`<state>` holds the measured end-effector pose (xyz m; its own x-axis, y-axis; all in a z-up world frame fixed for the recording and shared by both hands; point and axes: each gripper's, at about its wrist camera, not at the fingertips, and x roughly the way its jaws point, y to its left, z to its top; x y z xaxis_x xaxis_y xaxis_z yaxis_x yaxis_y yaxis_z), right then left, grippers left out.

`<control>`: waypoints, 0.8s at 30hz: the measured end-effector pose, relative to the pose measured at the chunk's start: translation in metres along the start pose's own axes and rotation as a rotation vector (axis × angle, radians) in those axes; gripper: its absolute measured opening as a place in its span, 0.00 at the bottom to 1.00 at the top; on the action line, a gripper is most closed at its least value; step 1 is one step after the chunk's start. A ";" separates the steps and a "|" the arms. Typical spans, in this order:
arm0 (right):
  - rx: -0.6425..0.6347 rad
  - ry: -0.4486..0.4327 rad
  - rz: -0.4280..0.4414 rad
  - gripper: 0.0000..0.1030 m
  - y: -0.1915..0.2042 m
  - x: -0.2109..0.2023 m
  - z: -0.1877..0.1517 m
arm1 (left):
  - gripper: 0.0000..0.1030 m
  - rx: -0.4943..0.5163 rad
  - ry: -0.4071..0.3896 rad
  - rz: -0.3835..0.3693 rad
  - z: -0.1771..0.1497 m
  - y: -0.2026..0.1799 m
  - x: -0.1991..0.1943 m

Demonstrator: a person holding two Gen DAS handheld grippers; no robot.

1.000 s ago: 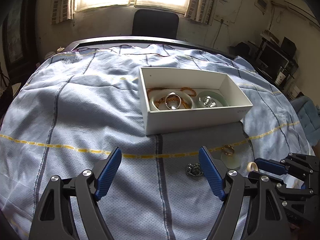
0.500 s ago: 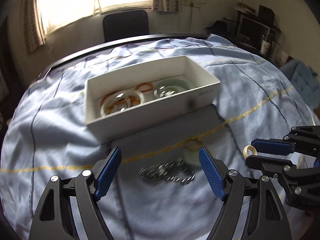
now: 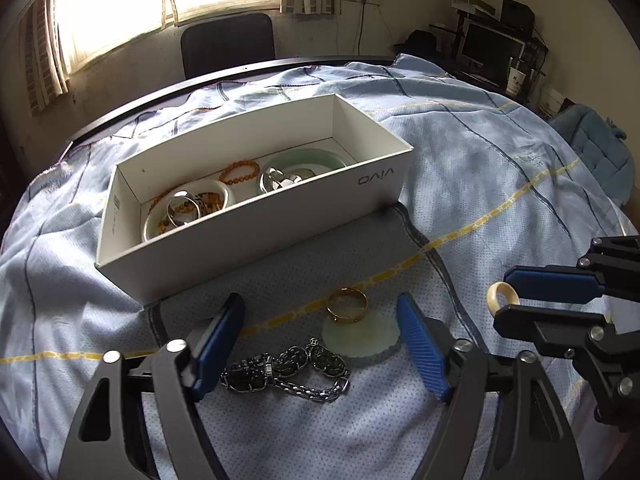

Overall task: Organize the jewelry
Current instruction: 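Grasp a second gold ring with the left tool while the right tool holds its ring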

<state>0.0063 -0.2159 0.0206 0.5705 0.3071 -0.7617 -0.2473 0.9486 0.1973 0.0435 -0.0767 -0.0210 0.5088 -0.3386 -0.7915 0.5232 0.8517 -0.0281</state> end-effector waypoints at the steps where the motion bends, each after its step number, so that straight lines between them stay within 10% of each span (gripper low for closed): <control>1: 0.000 0.000 0.001 0.21 0.000 0.000 0.000 | 0.65 0.001 -0.003 -0.002 0.000 0.000 0.000; 6: 0.007 -0.005 0.005 0.21 -0.002 -0.001 0.000 | 0.41 0.032 -0.010 -0.012 0.001 -0.008 -0.002; 24: 0.013 -0.005 0.015 0.21 -0.002 -0.002 0.001 | 0.35 0.062 -0.014 -0.010 -0.002 -0.013 -0.005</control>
<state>0.0067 -0.2182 0.0219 0.5708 0.3216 -0.7555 -0.2456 0.9449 0.2166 0.0330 -0.0854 -0.0181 0.5128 -0.3528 -0.7826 0.5693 0.8221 0.0025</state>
